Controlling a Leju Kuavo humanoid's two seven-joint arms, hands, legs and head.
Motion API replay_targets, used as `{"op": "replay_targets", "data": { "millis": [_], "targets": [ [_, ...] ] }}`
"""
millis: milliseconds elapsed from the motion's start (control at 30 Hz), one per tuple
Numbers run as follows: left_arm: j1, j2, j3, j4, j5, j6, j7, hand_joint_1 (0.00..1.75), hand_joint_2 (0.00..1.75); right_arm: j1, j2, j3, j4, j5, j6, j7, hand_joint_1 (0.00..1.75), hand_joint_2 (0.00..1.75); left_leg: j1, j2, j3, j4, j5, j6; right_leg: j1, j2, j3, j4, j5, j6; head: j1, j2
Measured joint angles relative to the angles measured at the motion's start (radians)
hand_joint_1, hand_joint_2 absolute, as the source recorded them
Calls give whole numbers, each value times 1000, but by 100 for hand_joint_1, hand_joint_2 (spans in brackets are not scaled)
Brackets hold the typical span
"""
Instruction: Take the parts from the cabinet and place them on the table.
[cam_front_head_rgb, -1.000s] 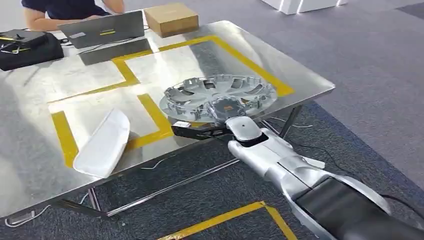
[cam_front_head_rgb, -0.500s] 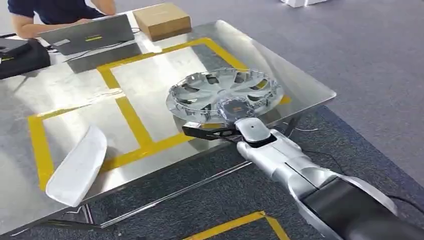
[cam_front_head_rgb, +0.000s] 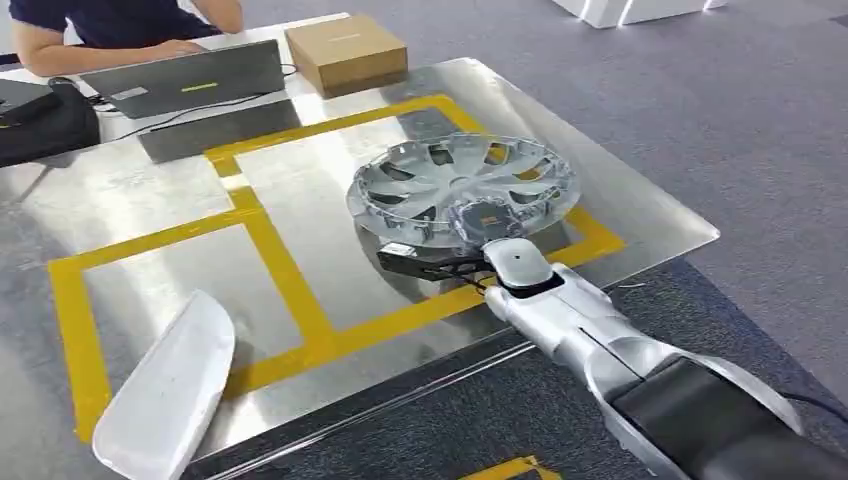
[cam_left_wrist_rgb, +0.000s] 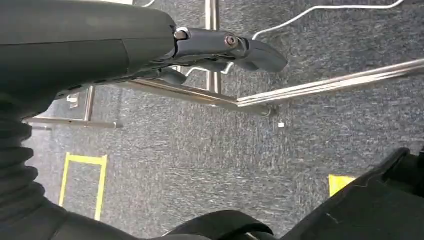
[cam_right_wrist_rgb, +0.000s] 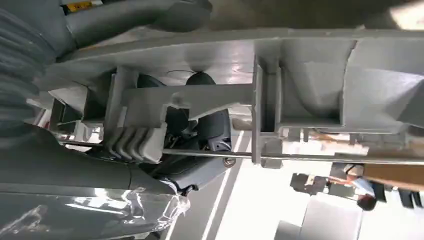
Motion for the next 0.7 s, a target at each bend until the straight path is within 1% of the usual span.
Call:
{"op": "replay_targets", "data": {
  "millis": [33,67,100,167,200,233,267,300,333,367,400,433,467,533,633,700],
  "targets": [
    [1,0,0,0,0,0,0,0,175,11,-3,-1,1,0,-2,-2,175,175,-1,-4,8,0,-7,1,3,1,-44,62,-9,-1,0,0],
    [3,0,0,0,0,0,0,0,175,21,-5,-2,2,0,-3,-2,175,175,-1,-8,19,0,-14,1,5,1,-72,79,14,-2,1,0],
    [3,0,0,0,0,0,0,0,175,23,-5,-3,2,1,-4,-2,175,175,-1,-10,25,0,-19,0,6,1,-78,68,39,-2,0,0],
    [3,0,0,0,0,0,0,0,175,23,-5,-3,2,1,-4,-2,175,175,-1,-10,25,0,-19,0,6,1,-78,68,39,-2,0,0],
    [4,-1,0,0,0,0,0,0,175,24,-6,-3,2,1,-4,-2,175,175,-1,-10,26,0,-19,0,6,2,-78,64,45,-2,0,0],
    [4,-1,0,0,0,0,0,0,175,24,-6,-3,2,1,-4,-2,175,175,-1,-11,29,0,-21,0,6,2,-78,57,56,-3,1,0],
    [4,-1,0,0,0,0,0,0,175,24,-6,-3,2,1,-4,-2,175,175,-1,-12,33,0,-23,-1,6,2,-78,37,79,-4,1,0],
    [5,-1,0,0,-1,0,0,0,175,22,-6,-3,2,2,-4,-2,175,175,-1,-13,39,0,-27,-3,6,2,-72,0,116,-3,0,0],
    [6,-2,-1,0,-1,0,0,0,175,19,-6,-3,2,3,-4,-4,175,175,-1,-14,47,0,-32,-5,6,2,-60,-61,170,-4,0,0],
    [7,-2,-3,0,-8,0,3,0,175,15,-8,-4,2,6,-7,-18,175,175,-6,-16,52,8,-44,-18,6,5,2,-229,229,-10,-1,0],
    [6,0,-5,0,-9,0,3,0,175,18,-7,-4,0,7,-10,-19,175,175,-8,-16,49,10,-43,-12,5,7,-1,-229,231,-12,-7,0],
    [5,-1,-10,0,-10,0,3,0,175,18,-7,-4,0,7,-13,-20,175,175,-9,-15,49,8,-39,-5,5,8,-2,-229,231,-11,-1,0],
    [5,-1,-15,0,-11,0,3,0,175,16,-7,-4,0,8,-15,-20,175,175,-9,-15,51,6,-39,-4,5,10,-2,-229,230,-13,-5,0],
    [5,-1,-18,0,-13,0,4,0,175,14,-5,-4,0,8,-15,-21,175,175,-8,-14,57,-1,-38,-4,6,10,-1,-229,229,-15,-4,0],
    [5,-1,-21,0,-17,0,2,0,175,13,-5,-4,0,8,-16,-27,175,175,-7,-14,59,-6,-37,-4,9,9,0,-229,225,-21,-4,0],
    [5,-1,-23,0,-20,0,1,0,175,12,-5,-4,0,8,-16,-30,175,175,-6,-14,59,-7,-36,-9,11,9,1,-229,225,-21,-3,0]
  ]
}}
